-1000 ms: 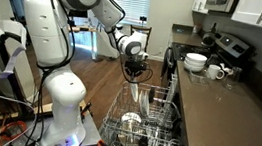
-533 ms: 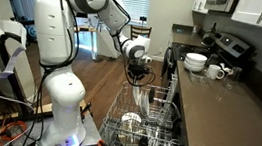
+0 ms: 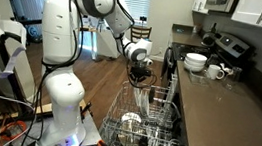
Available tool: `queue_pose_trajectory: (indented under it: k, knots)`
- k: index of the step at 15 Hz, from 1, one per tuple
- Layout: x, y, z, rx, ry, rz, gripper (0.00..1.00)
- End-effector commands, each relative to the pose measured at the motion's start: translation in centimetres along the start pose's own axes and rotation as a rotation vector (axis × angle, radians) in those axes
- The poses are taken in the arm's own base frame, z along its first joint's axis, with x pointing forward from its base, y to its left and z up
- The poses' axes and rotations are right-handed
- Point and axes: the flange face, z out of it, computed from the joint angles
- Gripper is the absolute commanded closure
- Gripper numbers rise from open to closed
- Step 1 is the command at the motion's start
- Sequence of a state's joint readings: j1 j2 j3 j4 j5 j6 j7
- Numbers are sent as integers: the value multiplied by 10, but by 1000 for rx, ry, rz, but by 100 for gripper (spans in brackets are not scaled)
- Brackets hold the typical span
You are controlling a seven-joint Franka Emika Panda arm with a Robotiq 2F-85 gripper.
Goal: Remove the white plate from the countertop and put it in the dishwasher
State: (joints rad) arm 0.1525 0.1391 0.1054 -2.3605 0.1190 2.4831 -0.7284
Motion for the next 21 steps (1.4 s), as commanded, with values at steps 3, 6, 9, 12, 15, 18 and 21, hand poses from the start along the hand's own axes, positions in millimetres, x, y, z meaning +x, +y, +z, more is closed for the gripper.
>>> queue_pose_trajectory:
  k: [3,6,9,12,15,18,21]
  knots:
    - [8,15,12,30,32,-25,97]
    - [8,20,23,44,25,-26,97]
    - [10,23,36,54,17,-23,96]
    - [13,27,44,50,15,-17,96]
    - [14,31,50,50,17,-9,96]
    - [16,32,59,56,20,-7,96]
    - [18,34,66,57,18,-4,97]
